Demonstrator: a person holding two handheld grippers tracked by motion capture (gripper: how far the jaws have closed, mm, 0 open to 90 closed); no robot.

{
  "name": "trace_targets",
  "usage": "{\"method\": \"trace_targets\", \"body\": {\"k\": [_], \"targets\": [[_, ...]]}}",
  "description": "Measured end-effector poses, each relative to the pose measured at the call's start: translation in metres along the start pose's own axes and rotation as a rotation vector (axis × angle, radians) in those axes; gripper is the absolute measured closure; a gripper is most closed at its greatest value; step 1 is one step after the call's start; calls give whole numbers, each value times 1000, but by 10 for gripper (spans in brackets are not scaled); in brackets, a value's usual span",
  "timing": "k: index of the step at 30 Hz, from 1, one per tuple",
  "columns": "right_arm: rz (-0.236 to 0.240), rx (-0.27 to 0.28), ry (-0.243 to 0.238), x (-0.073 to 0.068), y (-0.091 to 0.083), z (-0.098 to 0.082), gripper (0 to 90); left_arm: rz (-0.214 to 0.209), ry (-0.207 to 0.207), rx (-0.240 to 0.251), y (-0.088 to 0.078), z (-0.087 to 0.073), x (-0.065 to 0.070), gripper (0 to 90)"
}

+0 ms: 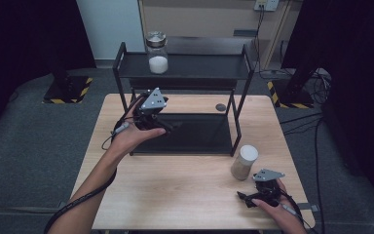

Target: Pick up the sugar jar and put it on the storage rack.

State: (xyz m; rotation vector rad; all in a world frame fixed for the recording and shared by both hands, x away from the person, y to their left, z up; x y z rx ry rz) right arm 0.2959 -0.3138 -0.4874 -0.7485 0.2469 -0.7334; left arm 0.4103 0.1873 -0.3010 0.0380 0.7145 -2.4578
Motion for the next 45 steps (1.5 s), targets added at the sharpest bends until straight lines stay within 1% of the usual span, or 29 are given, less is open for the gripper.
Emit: {"method": "trace_targets", "body": {"k": [7,9,11,14,17,18,22,27,32,34,36,38,41,45], "targets": [[0,0,-1,0,0,0,11,-30,-3,-16,10,-12,4,41],[0,0,0,0,0,0,12,-32,-4,-26,14,-16,6,41],[0,0,0,0,0,0,12,-42,-15,-38,17,-20,8,41],[0,0,0,0,0,0,11,-54,-10,-56,22,-26,10,41],[0,0,0,0,0,0,11,-60,-13,-61,26,-32,12,41],[0,0,0,0,0,0,12,-63,-24,-61,27,-34,13,41],[0,0,-1,0,0,0,12,-74,-38,-71,30,-43,16,40],[0,0,0,0,0,0,12,-90,-43,-77,31,-54,21,41],[0,0,-1,0,0,0,11,-103,-48,-89,34,-62,28,41],[0,0,0,0,0,0,12,-108,-45,-101,36,-66,30,41],[0,0,-1,0,0,0,11,-114,-50,-109,39,-71,33,41],[0,0,0,0,0,0,12,-120,-52,-118,41,-76,35,41],[0,0,0,0,0,0,12,-129,-70,-126,45,-86,40,41],[0,0,-1,0,0,0,11,-136,-68,-149,47,-98,48,44]]}}
Point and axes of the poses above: each handheld gripper's, and its own axes: y roughly forward along the jaws, z roughly out of its top, x roughly to its right, the point moved 6 cm from there along y, roughly forward along the jaws, and after that the axes turned 4 degrees about -y, right-handed, at the moved point
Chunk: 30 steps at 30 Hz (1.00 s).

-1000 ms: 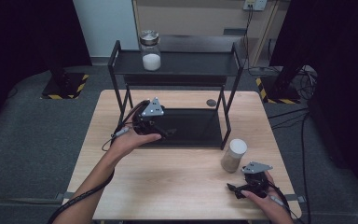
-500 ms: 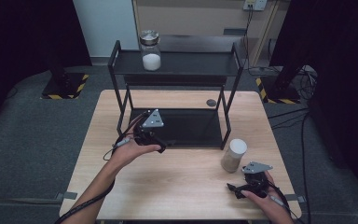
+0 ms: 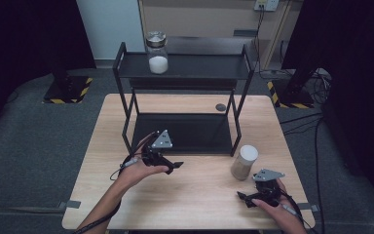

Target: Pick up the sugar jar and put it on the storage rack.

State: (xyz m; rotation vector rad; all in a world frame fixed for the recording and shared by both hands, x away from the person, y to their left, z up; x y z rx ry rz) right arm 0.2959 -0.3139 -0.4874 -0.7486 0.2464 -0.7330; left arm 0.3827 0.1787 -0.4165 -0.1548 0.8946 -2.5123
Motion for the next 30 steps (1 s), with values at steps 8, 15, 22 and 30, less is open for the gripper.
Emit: {"method": "trace_targets", "body": {"k": [8,15,22,30], "targets": [[0,0,0,0,0,0,11,22,-6,-24,1,-24,13,37],[-1,0,-1,0,0,0,11,37,-51,-26,-5,-48,22,36],[-5,0,3,-1,0,0,11,70,-105,-55,-16,-74,26,34],[-9,-1,7,-2,-1,0,11,138,-182,-94,-29,-98,23,36]]}}
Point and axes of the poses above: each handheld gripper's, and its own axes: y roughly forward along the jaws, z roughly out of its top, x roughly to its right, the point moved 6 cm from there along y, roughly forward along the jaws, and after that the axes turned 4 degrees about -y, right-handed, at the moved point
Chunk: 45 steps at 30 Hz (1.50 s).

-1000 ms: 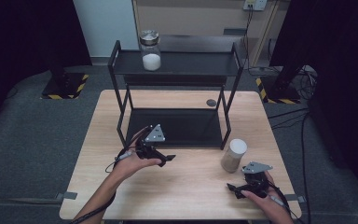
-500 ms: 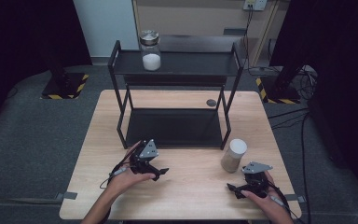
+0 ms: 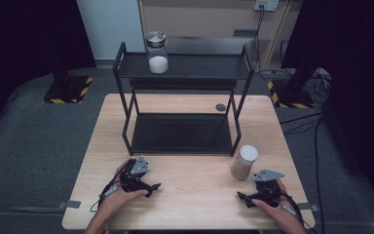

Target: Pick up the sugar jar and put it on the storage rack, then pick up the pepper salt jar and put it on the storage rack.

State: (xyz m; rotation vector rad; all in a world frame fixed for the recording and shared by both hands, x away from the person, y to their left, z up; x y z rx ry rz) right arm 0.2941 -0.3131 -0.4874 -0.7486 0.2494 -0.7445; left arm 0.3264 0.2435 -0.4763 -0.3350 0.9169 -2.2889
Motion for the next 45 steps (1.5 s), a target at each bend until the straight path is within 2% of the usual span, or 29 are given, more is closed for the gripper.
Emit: {"method": "trace_targets", "body": {"k": [4,7,9,10,14,29,34,45], "targets": [[-2,-1,3,-1,-1,0,12,38,-27,-40,-3,-8,-4,40],[-1,-1,4,-1,-1,0,11,30,-61,-34,-6,-14,-9,37],[-2,-1,4,-1,-1,0,11,10,-82,-30,-7,-18,-14,34],[-2,-1,4,-1,-1,0,12,0,-79,-16,-7,-21,-15,24],[-2,-1,4,-1,-1,0,12,-9,-67,-15,-7,-21,-17,16],[10,8,18,2,-1,-1,19,-9,-67,-15,-7,-21,-17,13],[22,30,35,7,-7,0,35,-10,-67,-15,-7,-21,-17,14],[28,62,29,17,-20,6,50,-7,-67,-15,-7,-21,-16,14]]}}
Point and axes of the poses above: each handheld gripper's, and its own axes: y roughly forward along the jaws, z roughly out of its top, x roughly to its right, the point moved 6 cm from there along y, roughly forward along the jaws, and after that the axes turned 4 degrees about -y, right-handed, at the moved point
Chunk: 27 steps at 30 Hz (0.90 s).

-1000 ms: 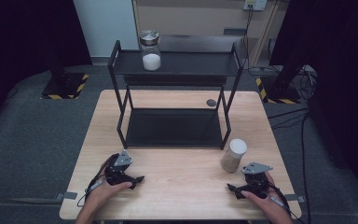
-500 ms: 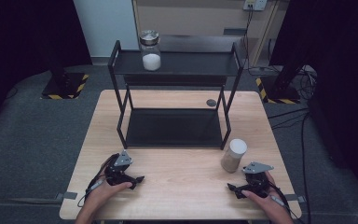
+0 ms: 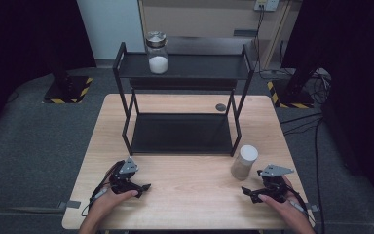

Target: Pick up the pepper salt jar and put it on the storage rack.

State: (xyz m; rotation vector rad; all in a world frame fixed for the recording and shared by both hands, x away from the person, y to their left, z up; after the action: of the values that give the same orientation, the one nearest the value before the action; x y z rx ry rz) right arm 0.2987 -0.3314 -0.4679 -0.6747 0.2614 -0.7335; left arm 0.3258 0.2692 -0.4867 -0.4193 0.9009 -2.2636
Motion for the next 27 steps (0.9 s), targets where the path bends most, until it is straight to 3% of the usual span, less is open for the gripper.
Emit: {"method": "trace_targets", "body": {"k": [27], "targets": [[-14,65,-17,8,0,31,109,2,0,0,0,0,0,13]]}}
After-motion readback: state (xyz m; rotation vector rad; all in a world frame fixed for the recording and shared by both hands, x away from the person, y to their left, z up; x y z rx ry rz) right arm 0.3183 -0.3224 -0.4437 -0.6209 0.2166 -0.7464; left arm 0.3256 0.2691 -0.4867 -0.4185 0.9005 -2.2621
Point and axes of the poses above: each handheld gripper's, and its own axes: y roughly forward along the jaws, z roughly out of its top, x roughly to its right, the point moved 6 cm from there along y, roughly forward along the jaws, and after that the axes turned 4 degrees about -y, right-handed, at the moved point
